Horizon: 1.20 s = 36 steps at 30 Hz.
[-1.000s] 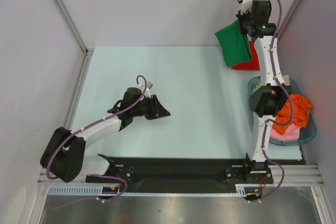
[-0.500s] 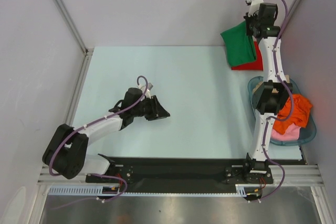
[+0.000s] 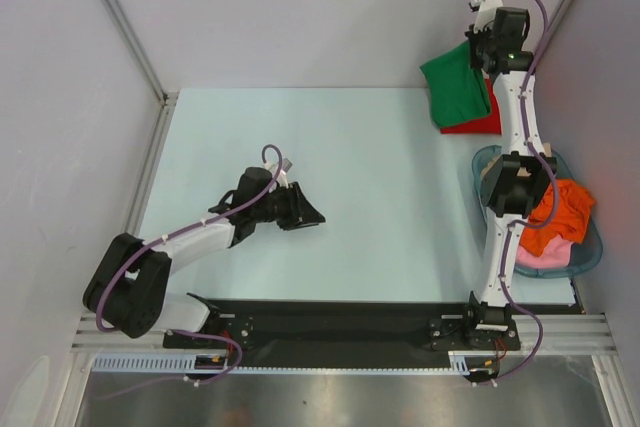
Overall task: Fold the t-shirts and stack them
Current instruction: Neatly place the folded tshirt to the corner
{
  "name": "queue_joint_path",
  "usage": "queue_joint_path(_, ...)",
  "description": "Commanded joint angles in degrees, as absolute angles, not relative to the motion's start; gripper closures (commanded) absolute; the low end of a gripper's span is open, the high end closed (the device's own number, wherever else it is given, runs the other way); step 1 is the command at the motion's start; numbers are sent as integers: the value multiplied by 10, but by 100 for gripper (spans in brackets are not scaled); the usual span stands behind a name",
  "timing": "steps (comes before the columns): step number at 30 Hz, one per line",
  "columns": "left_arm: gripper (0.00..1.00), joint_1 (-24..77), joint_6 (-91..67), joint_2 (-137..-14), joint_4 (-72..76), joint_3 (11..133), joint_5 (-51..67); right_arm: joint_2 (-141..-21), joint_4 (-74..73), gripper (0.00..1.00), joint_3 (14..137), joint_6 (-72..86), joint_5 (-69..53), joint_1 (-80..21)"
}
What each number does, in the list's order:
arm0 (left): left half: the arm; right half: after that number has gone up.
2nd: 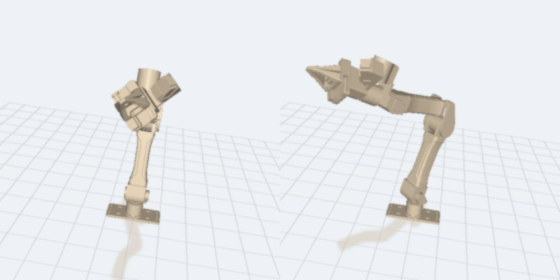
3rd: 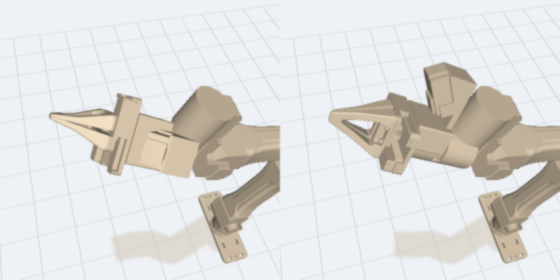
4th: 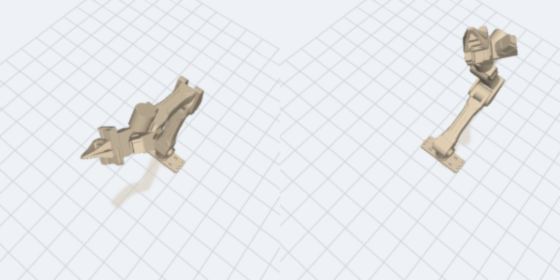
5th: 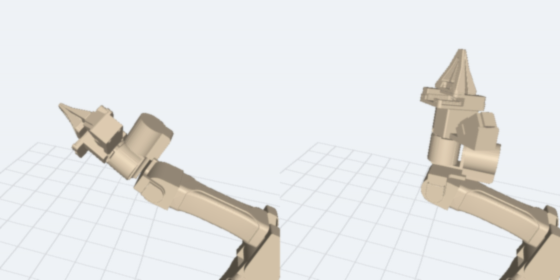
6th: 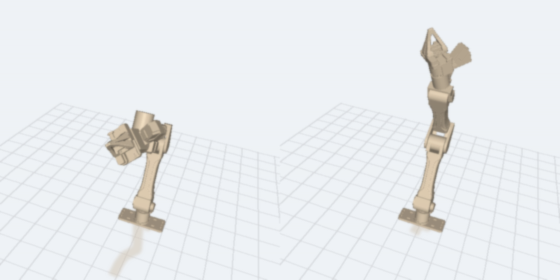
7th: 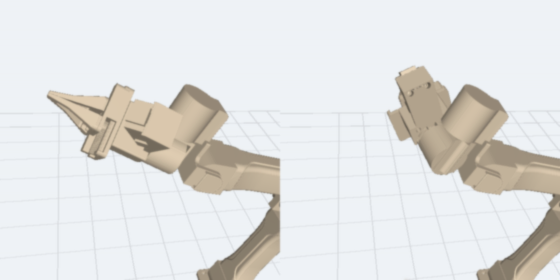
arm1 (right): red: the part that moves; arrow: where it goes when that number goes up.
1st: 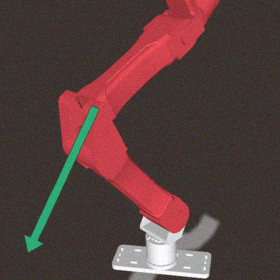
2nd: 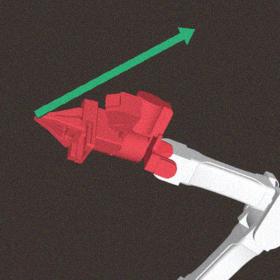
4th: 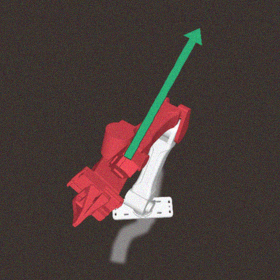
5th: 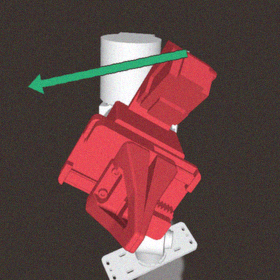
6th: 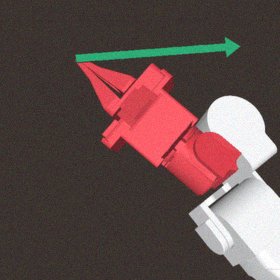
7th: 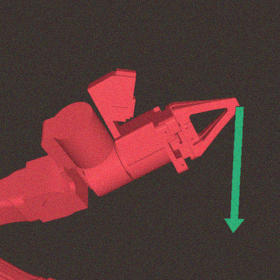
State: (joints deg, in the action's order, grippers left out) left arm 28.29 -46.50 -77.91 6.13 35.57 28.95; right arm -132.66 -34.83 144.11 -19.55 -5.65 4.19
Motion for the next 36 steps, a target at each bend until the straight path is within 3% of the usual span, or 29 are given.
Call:
queue_joint_path(1,63,277,-466,-774,80,359,302,-1330,-305,100,1465,-200,-65,54)
queue_joint_path(24,64,276,-464,-855,91,389,306,-1440,-215,100,1488,-214,-58,94)
queue_joint_path(31,65,275,-465,-887,95,402,306,-1479,-129,100,1470,-248,-58,105)
queue_joint_path(36,66,275,-468,-903,101,399,308,-1509,-77,81,1471,-287,-12,112)
